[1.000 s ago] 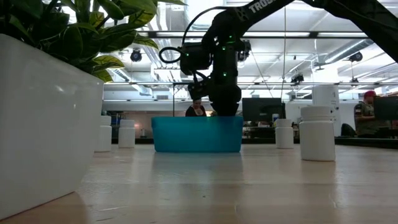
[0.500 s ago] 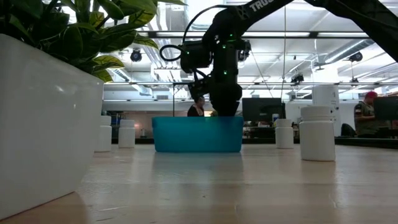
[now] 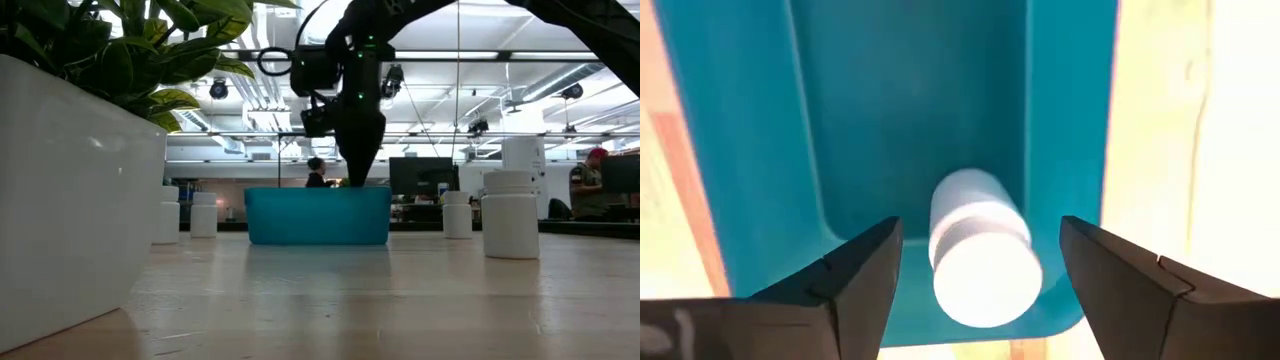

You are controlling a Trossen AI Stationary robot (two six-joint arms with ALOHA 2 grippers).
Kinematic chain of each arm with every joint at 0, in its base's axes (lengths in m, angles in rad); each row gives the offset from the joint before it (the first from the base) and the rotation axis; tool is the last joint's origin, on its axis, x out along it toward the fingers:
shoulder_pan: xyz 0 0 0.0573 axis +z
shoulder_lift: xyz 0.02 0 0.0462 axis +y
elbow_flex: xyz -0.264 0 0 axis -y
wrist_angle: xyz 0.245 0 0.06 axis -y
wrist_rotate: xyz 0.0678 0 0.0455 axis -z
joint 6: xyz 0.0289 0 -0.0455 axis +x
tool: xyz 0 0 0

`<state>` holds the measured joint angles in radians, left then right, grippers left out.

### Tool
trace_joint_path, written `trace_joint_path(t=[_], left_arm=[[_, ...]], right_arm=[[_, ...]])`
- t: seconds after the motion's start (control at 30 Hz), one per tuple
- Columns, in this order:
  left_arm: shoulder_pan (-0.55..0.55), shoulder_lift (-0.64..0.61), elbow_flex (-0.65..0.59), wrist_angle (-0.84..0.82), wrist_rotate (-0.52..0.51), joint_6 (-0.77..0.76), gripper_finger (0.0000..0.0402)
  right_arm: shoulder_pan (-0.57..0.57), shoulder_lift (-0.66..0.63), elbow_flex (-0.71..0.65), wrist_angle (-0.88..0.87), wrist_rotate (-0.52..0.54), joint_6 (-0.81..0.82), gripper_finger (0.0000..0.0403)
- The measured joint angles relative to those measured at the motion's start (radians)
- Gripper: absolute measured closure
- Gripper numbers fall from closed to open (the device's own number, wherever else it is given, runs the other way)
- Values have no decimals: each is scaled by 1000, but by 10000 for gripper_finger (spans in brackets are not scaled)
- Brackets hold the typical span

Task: Pick and place pill bottles into a basket
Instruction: Put the white medicine bottle into the blue bin

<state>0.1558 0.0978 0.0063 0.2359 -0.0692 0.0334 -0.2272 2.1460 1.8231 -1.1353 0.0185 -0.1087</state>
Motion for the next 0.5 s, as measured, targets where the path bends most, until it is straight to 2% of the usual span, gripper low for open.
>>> trace_joint_path(t=[0.33, 0.5], left_arm=[[0, 0, 0, 0, 0, 0, 402], [0, 0, 0, 0, 0, 0, 402]], right_arm=[[12, 0, 103, -47, -4, 0, 150], [34, 0, 138, -48, -73, -20, 147]])
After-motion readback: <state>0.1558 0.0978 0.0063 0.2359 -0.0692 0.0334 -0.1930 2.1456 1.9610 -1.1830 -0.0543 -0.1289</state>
